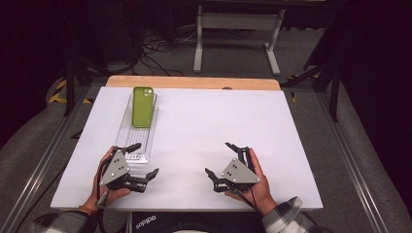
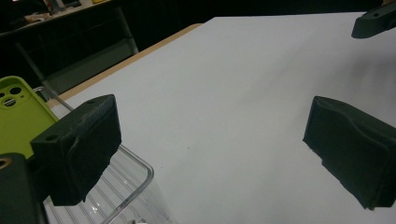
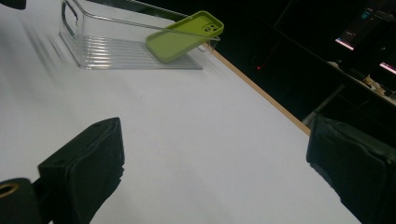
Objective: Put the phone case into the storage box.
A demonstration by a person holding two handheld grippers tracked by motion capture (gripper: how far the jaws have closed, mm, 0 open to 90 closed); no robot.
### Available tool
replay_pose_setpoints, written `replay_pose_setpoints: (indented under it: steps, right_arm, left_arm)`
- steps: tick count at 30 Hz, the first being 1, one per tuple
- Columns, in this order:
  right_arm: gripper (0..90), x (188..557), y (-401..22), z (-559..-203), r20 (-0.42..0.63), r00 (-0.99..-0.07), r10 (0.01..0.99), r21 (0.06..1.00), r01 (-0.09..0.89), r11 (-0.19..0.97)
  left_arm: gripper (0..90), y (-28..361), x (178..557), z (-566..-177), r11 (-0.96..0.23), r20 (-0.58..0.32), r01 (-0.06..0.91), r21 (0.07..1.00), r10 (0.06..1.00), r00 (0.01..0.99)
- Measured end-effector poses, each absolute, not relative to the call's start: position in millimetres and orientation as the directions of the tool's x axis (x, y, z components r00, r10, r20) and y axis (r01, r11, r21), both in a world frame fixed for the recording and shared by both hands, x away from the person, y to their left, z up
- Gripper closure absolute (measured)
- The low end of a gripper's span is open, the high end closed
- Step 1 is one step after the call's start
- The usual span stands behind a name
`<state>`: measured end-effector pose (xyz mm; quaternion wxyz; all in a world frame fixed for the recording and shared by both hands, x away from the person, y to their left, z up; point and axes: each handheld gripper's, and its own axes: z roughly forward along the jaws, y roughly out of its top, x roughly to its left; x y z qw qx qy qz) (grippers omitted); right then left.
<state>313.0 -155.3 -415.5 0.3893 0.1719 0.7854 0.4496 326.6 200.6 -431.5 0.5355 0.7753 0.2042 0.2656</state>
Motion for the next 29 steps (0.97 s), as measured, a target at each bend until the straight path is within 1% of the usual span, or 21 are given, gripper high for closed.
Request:
replay_pose_setpoints:
  steps: [8,10,15,18,24,27,29]
  right_arm:
    - [5.3,313.3,-156.4,-415.2,-0.448,-0.626,0.638,0.848,-0.070,0.526]
    - [5.3,312.5,-155.9,-415.8,-0.450,-0.626,0.637,0.846,-0.069,0.529]
    - [5.4,312.2,-155.7,-416.0,-0.456,-0.621,0.637,0.842,-0.070,0.535]
    - [5.5,313.0,-155.7,-415.6,-0.449,-0.624,0.640,0.846,-0.064,0.530]
    - [5.6,315.1,-154.6,-416.3,-0.429,-0.637,0.640,0.857,-0.062,0.512]
    - [5.7,315.6,-154.7,-416.6,-0.433,-0.638,0.637,0.855,-0.068,0.514]
    - [5.9,318.2,-155.6,-417.3,-0.418,-0.642,0.643,0.861,-0.054,0.506]
  left_arm:
    - [4.7,200.7,325.2,-429.8,-0.356,0.216,0.015,0.934,0.600,0.770]
    - [4.7,200.5,325.8,-430.5,-0.348,0.203,0.026,0.937,0.603,0.771]
    - [4.7,200.4,327.1,-430.7,-0.353,0.209,0.021,0.936,0.600,0.773]
    - [4.6,203.2,326.9,-431.9,-0.348,0.191,0.039,0.937,0.600,0.777]
    - [5.1,213.0,326.9,-428.4,-0.302,0.166,0.047,0.952,0.640,0.750]
    - [5.2,213.1,328.6,-429.0,-0.309,0.164,0.056,0.949,0.639,0.752]
    - [5.5,212.6,329.0,-429.9,-0.318,0.166,0.059,0.946,0.635,0.755]
